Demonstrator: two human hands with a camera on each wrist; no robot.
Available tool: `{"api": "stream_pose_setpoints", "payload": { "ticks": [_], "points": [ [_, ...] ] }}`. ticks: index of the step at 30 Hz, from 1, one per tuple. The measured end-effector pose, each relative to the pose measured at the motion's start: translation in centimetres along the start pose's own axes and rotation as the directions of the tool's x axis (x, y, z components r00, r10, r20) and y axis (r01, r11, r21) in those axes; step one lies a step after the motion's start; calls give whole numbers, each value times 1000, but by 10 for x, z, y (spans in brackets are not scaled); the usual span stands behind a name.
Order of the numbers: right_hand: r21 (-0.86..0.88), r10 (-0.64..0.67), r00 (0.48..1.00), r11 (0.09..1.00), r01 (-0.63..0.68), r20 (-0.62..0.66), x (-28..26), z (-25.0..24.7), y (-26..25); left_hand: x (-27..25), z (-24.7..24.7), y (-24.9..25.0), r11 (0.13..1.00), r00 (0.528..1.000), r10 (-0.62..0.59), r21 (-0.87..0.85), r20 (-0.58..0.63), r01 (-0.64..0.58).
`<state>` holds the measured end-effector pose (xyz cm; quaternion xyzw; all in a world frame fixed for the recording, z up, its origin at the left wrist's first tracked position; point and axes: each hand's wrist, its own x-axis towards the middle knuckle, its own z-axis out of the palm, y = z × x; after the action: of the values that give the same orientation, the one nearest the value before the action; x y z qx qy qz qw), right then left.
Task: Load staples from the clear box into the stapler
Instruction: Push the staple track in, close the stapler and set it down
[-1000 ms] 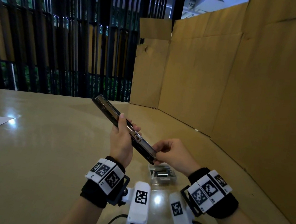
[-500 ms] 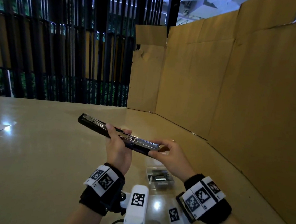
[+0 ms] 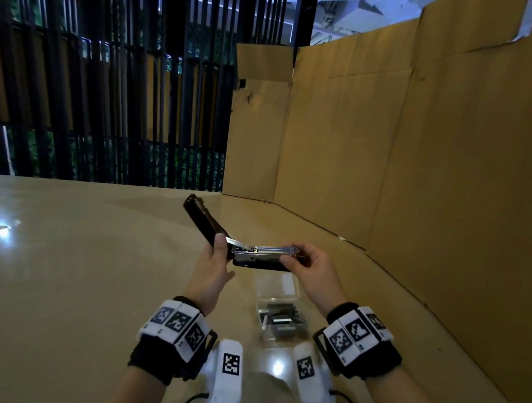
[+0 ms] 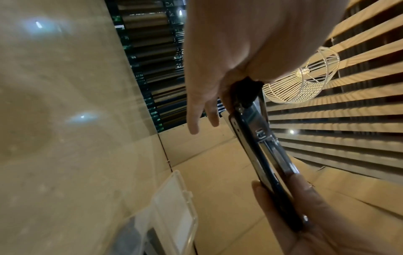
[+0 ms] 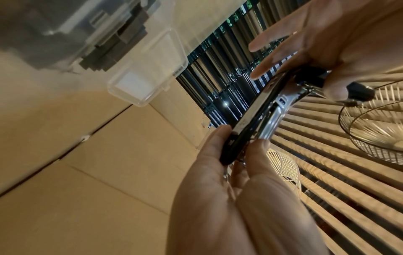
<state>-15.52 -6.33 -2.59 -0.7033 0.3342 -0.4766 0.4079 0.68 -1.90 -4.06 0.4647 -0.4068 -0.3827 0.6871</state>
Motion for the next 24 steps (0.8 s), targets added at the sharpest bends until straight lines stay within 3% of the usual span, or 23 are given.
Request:
{"api": "stream_pose_setpoints", "payload": {
  "ticks": [6, 13, 19, 21, 24],
  "points": [
    [-19, -36, 999, 999, 36, -16, 4, 1, 2, 4, -1, -4, 992, 992, 114, 47, 61, -117],
    [72, -27, 997, 997, 32, -76, 7, 6, -2, 1, -2, -6, 915, 951, 268, 269, 155, -302],
    [119, 4, 996, 993, 6, -88, 7, 7, -4, 1, -3, -7, 856, 939, 307, 386, 155, -344],
    [224, 59, 996, 974, -43, -64, 8, 9, -4, 0, -3, -6, 844, 931, 329, 393, 159, -366],
    [486, 142, 988, 860, -154, 60, 8, 9, -10, 0, -2, -6, 842, 924, 352, 381, 150, -383]
  ]
}}
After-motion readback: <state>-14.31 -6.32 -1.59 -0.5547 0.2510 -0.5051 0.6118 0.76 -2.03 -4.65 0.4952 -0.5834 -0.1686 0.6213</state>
